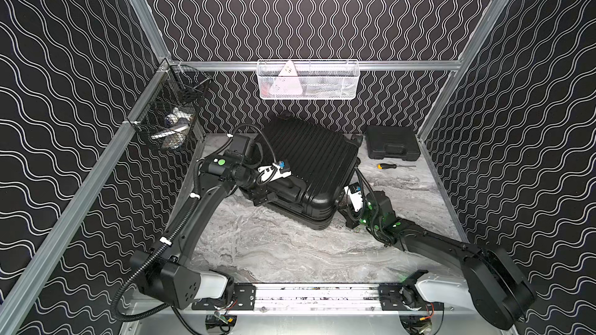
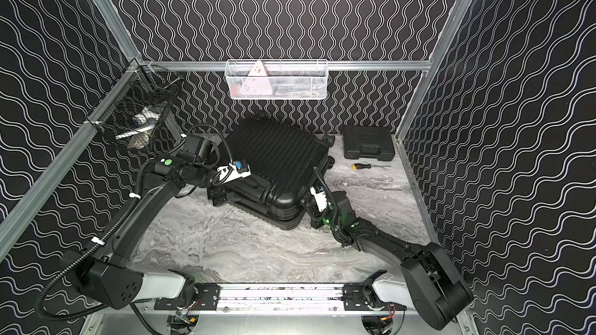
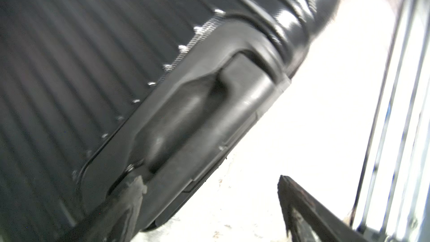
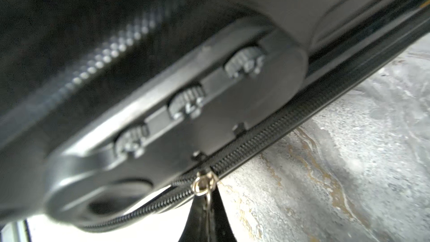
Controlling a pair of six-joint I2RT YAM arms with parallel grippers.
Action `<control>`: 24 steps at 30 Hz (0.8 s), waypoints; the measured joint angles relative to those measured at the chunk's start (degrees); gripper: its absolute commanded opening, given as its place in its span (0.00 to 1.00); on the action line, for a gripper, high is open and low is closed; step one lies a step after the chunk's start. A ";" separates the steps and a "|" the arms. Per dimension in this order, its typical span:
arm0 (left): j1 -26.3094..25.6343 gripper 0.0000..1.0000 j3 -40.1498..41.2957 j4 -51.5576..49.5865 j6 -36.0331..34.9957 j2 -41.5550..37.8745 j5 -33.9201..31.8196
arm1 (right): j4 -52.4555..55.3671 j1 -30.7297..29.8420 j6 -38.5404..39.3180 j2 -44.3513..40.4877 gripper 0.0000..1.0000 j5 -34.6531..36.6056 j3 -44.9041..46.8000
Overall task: Close the suitcase zippers
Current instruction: Pick up the suitcase from the center of the board.
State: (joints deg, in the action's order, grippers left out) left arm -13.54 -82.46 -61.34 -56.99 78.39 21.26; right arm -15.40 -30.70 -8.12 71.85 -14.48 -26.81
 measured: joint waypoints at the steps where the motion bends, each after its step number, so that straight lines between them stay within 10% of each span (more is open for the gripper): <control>1: -0.04 0.87 0.07 -0.52 -2.73 0.02 0.85 | 0.07 0.07 0.00 0.31 0.00 -0.46 -0.24; 24: -6.05 0.62 2.95 8.04 -14.99 7.15 -5.77 | 0.96 0.22 0.09 1.49 0.00 -2.93 -0.92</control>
State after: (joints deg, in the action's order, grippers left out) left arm -19.59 -79.50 -53.30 -71.99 85.54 15.49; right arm -14.44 -30.48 -8.03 73.34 -17.41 -27.73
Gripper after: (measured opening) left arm 0.662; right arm 0.050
